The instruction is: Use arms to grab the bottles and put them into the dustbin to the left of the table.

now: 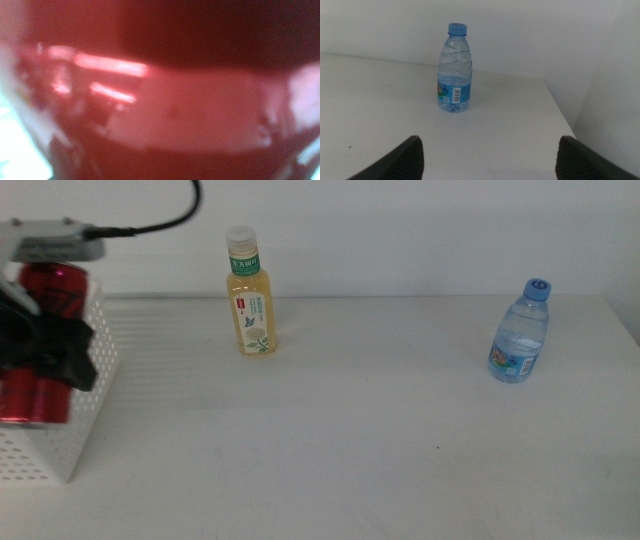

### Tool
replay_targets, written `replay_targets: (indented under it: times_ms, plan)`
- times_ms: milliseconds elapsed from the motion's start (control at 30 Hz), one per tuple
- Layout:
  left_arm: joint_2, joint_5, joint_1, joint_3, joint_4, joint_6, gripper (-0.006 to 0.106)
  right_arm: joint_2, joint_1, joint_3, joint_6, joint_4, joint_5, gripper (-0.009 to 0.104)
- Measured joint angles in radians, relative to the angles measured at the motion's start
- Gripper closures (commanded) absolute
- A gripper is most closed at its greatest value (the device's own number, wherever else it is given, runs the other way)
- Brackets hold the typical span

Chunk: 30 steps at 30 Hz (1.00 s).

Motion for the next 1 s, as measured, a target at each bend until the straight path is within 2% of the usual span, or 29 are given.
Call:
replay_targets:
  times_ms: [200, 467, 700, 1000]
  plan:
    - [0.080, 0.081, 0.157, -0.143, -0.004, 0.047, 0.105, 0.000, 0.000, 0.000, 0.000, 0.000, 0.000, 0.000]
    - [0.261, 0.082, 0.285, -0.362, 0.000, 0.083, 0.105, 0.000, 0.000, 0.000, 0.000, 0.000, 0.000, 0.000]
    - [0.411, 0.081, 0.318, -0.475, 0.019, 0.113, 0.105, 0.000, 0.000, 0.000, 0.000, 0.000, 0.000, 0.000]
    - [0.560, 0.077, 0.321, -0.490, 0.087, 0.118, 0.105, 0.000, 0.000, 0.000, 0.000, 0.000, 0.000, 0.000]
